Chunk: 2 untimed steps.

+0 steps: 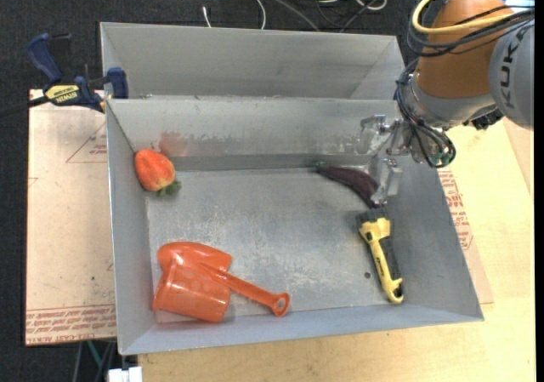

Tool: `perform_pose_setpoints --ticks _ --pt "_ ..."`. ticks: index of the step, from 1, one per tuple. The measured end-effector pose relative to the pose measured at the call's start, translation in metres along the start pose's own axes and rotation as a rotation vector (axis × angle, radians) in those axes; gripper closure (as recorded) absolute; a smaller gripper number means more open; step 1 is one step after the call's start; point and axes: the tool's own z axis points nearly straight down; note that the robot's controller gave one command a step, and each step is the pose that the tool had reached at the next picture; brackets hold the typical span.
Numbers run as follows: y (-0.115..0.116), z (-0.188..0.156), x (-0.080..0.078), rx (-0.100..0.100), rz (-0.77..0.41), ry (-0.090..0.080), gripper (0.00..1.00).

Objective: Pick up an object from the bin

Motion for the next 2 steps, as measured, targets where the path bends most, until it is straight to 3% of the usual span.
perform_pose_setpoints --ticks 1,2 --pt "0.001 -0.005 -0.002 0.001 -0.003 -0.008 0.00" --pt "-0.011 0.116 -0.018 -0.011 0.132 -0.011 0.00"
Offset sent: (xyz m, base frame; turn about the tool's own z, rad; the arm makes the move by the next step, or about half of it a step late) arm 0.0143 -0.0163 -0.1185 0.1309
